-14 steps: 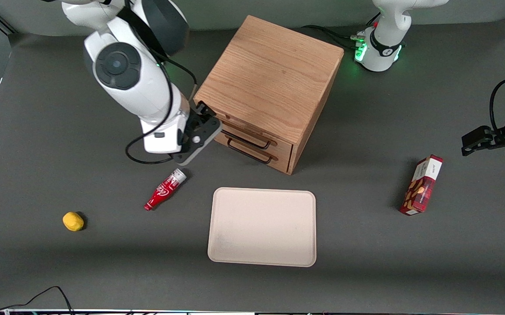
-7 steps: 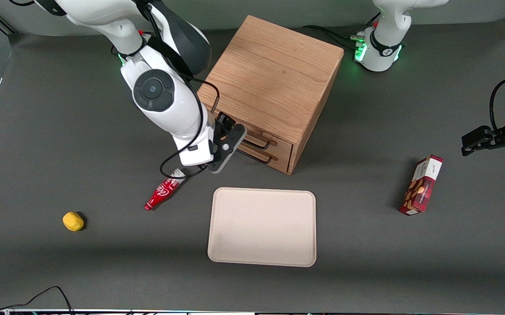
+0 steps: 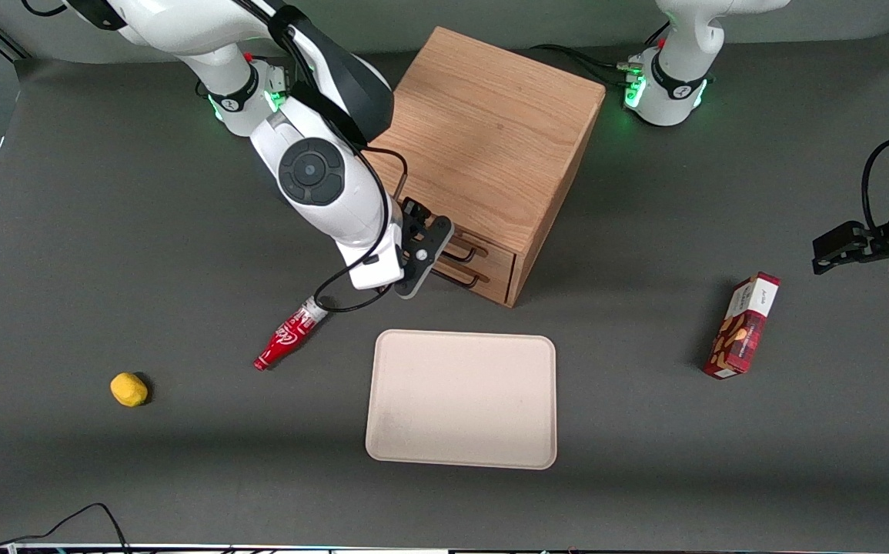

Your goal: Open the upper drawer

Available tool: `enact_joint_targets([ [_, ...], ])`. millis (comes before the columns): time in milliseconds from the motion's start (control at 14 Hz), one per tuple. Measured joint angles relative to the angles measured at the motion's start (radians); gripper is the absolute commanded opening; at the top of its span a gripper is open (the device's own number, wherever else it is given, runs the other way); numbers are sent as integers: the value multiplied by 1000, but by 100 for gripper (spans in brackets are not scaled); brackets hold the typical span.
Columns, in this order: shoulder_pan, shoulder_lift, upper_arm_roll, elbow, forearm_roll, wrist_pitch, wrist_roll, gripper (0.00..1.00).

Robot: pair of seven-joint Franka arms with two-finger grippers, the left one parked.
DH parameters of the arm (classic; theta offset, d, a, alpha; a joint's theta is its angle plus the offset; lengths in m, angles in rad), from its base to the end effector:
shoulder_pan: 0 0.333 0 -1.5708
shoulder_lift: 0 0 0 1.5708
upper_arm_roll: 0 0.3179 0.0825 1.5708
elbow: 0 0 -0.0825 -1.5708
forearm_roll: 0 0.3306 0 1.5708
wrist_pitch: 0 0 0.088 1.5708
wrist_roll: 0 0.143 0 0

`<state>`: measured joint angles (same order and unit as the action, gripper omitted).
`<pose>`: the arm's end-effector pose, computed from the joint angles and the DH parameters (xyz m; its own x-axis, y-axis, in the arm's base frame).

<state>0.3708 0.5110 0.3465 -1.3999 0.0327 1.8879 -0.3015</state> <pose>0.5125 0.3992 0.4088 0.5714 0.8186 0.0592 0.8118 -0.5531 -0.1875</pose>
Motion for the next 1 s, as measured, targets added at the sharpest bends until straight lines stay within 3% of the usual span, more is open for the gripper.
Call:
enact_joint_targets([
  [1000,-20,10,-16,-60,-8,118,-70,100],
])
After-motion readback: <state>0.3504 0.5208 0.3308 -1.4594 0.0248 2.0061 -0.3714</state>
